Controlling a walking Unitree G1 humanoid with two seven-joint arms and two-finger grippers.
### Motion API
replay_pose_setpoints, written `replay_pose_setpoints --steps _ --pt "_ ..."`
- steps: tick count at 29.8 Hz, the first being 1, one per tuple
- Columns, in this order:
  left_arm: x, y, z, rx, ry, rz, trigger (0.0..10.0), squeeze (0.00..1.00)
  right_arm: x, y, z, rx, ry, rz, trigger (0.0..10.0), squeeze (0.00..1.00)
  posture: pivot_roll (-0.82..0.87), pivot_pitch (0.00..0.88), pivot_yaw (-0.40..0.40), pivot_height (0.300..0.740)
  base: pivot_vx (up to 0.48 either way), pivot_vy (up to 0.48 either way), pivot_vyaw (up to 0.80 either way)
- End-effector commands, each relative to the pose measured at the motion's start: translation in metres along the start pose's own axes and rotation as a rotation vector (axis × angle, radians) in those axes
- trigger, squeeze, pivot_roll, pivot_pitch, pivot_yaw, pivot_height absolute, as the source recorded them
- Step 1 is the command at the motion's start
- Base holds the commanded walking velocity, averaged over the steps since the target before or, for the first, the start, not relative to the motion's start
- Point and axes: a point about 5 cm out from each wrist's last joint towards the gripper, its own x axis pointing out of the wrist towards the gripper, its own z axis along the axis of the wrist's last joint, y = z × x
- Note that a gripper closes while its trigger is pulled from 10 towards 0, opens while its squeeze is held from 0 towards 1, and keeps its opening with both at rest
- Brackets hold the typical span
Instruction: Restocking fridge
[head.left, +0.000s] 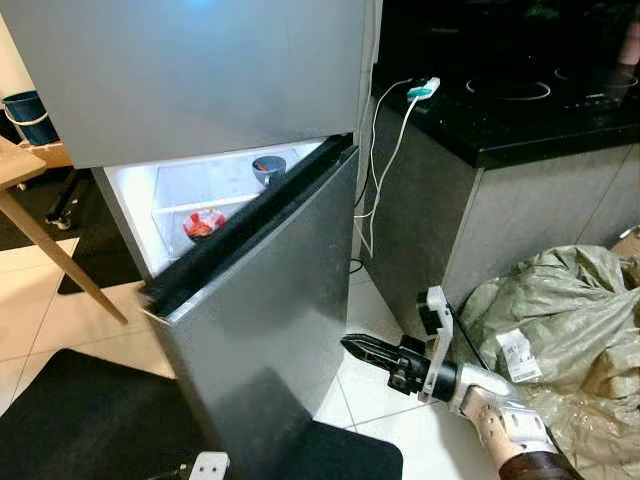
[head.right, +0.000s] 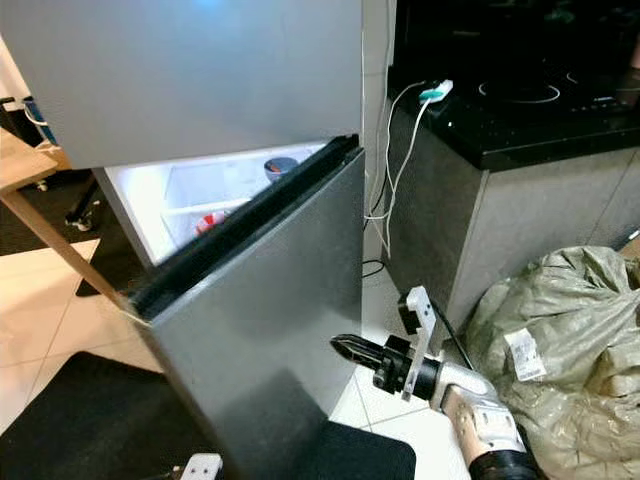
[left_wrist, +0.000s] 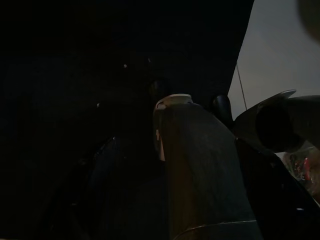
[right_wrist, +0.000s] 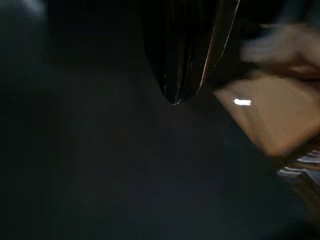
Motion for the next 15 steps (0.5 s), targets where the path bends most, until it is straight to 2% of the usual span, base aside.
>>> replay_pose_setpoints --steps 1,2,4,5,7,10,13,15 --pt "0.0 -0.001 -0.005 -0.003 0.012 0.002 10.0 0.0 -0.006 -0.016 -0.01 -0.024 0.059 -0.174 10.0 0.0 -0.15 0.02 0.024 0.74 0.0 0.0 0.0" --pt "0.0 -0.001 -0.005 -0.003 0.012 0.002 10.0 0.0 -0.006 -0.016 -0.01 -0.024 0.059 -0.174 10.0 0.0 -0.15 0.02 0.024 0.74 0.0 0.0 0.0" --pt "0.0 -0.001 -0.004 -0.003 0.01 0.002 10.0 0.0 -0.02 -0.035 -0.025 -0.027 0.129 -0.376 10.0 0.0 -0.15 0.019 0.024 0.74 0.0 0.0 0.0" --pt "0.0 -0.001 -0.004 -0.003 0.01 0.002 10.0 0.0 -0.02 -0.035 -0.025 -0.027 0.129 -0.376 10.0 0.0 -0.15 0.019 0.024 0.74 0.0 0.0 0.0" --pt "0.0 -0.001 -0.003 -0.002 0.008 0.003 10.0 0.0 -0.038 -0.046 -0.048 -0.009 0.219 -0.529 10.0 0.0 -0.14 0.018 0.024 0.74 0.0 0.0 0.0" --pt "0.0 -0.001 -0.003 0.0 0.007 0.003 10.0 0.0 -0.059 -0.045 -0.079 0.031 0.344 -0.619 10.0 0.0 -0.14 0.018 0.028 0.74 0.0 0.0 0.18" --pt "0.0 -0.001 -0.003 0.0 0.008 0.003 10.0 0.0 -0.062 -0.045 -0.083 0.026 0.368 -0.632 10.0 0.0 -0.14 0.018 0.028 0.74 0.0 0.0 0.54" --pt "0.0 -0.001 -0.003 0.005 0.01 0.001 10.0 0.0 -0.076 -0.041 -0.105 -0.006 0.524 -0.683 10.0 0.0 -0.15 0.017 0.032 0.74 0.0 0.0 0.8"
